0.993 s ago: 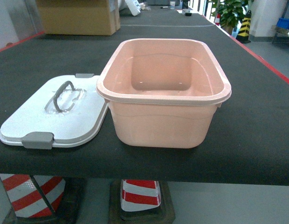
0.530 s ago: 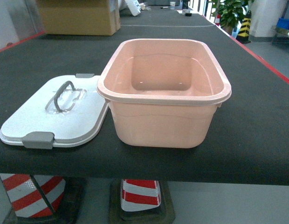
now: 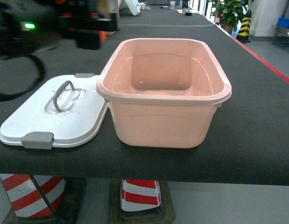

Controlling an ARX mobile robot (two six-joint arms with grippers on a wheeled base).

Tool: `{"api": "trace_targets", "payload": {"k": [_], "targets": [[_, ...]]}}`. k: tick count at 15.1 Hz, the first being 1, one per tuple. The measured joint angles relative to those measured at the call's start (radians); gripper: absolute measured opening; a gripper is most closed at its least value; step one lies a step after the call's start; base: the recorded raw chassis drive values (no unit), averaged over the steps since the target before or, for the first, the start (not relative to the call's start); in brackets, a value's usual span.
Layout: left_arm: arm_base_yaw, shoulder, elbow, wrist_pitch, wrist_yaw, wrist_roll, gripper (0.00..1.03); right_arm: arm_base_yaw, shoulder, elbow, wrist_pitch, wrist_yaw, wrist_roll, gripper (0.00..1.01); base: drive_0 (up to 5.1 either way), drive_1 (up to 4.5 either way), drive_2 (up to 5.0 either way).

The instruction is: Pick capacitor and pack into box

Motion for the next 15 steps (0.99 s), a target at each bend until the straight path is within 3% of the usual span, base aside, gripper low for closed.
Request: {"api": "trace_targets", "payload": {"k": [3,7,8,10,11,13,14,15], "targets": [[-0.129,0.277,0.275,-0.074,-0.023,-0.001,0.44,0.000,0.000,0.000,0.000,0.000,0.000,0.98,0.0,0.00,0.0],[-0.119,0.327,0.304,-0.058,-0.058,0.003,0.94,0.000,0.000,0.000,0.000,0.000,0.000,0.98,0.0,0.00,0.0],[-0.106,0.323,0.278,0.031,-0.048,-0.003,0.99,0.000,0.000,0.000,0.000,0.000,0.000,0.98,0.0,0.00,0.0],[-0.044,0.198,0.146,0.075,-0.020,-0.004,0.98,0.000,0.000,0.000,0.000,0.000,0.000,0.98,0.0,0.00,0.0],[0.029,0.125,0.102,0.089,-0.015,-0.003,0.98,0.000,0.000,0.000,0.001,0.000,0.000,0.98,0.0,0.00,0.0],[0.233,0.080,0.032,0.110,0.000,-0.004,0.98,0.000,0.000,0.000,0.000,0.000,0.000,0.98,0.0,0.00,0.0],[0.287,0.134,0.028,0.103,0.032,-0.004,0.98,0.000,0.000,0.000,0.000,0.000,0.000,0.98,0.0,0.00,0.0],[0.306,0.203,0.045,0.094,0.055,-0.005,0.98,0.000,0.000,0.000,0.000,0.000,0.000,0.98,0.0,0.00,0.0]]}}
